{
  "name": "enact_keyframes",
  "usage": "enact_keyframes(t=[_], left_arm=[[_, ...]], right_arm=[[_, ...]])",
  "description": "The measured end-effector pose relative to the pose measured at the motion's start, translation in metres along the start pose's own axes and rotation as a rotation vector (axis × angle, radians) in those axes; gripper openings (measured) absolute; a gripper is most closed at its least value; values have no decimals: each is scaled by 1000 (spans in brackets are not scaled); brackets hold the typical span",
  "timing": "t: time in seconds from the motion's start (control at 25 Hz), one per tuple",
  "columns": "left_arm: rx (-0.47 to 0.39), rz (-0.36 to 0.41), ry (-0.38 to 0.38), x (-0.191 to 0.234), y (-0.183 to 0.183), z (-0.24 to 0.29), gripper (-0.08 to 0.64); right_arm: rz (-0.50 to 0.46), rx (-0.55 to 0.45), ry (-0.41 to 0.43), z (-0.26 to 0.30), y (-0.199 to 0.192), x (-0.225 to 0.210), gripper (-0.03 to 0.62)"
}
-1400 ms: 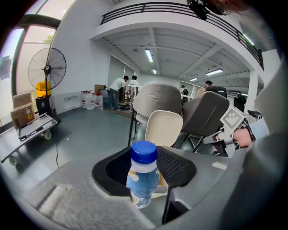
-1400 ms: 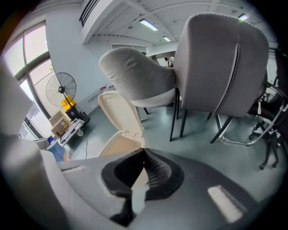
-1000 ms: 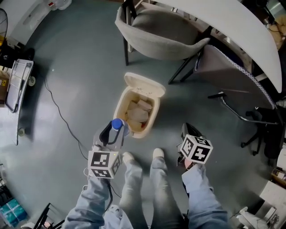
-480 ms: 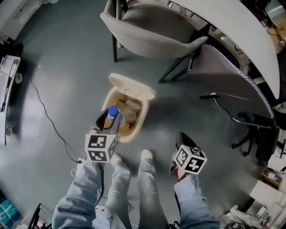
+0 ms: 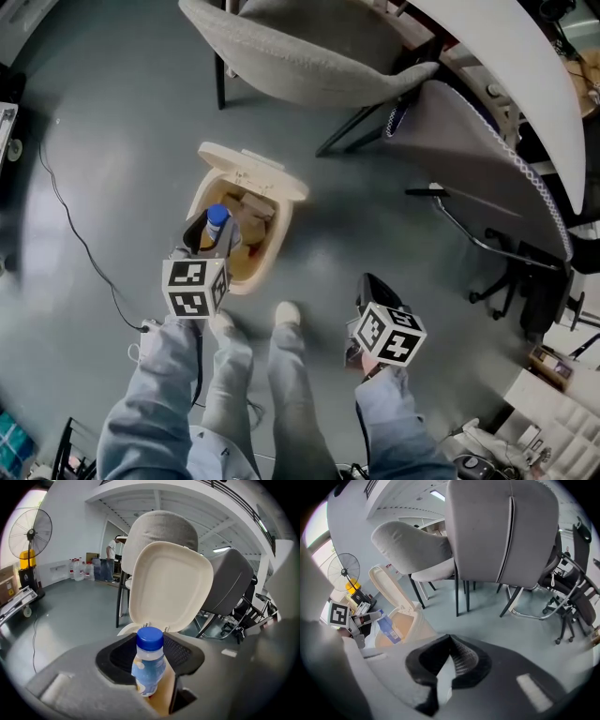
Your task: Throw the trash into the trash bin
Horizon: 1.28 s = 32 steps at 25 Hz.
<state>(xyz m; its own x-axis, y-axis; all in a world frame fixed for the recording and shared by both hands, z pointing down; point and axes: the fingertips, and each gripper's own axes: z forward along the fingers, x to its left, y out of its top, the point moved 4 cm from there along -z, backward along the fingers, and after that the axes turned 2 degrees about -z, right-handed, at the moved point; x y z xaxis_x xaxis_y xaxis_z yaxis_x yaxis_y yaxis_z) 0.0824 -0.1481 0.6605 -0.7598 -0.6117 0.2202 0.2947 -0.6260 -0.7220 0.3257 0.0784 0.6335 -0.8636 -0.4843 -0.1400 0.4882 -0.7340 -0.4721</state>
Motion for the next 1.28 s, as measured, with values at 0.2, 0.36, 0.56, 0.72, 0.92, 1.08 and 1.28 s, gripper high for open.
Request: enact_keyframes(t=[0.2,0.36,0.56,0.72,0.92,1.08,1.28], left_arm=[[21,-27,45,4,-5,7,214],[10,-38,46,9,-2,6,224],[-15,-55,72,19,-1,-2,224],[-17,-56,71,21,-2,-7,224],[-37,-29,69,23,4,-22,224],[-53,-24,54,19,15,-48,224],[-54,-30,113,18,42,-101,179]], right_arm=[[4,10,0,8,3,-3,3],[5,14,4,14,7,-4,3],[9,17,7,17,6,-2,3],[3,19,13,19,5,3,3],[-1,4,30,21,9,14,3],[6,-21,49,17,18,28,3],[-42,-79,100,-6,46,59,3]])
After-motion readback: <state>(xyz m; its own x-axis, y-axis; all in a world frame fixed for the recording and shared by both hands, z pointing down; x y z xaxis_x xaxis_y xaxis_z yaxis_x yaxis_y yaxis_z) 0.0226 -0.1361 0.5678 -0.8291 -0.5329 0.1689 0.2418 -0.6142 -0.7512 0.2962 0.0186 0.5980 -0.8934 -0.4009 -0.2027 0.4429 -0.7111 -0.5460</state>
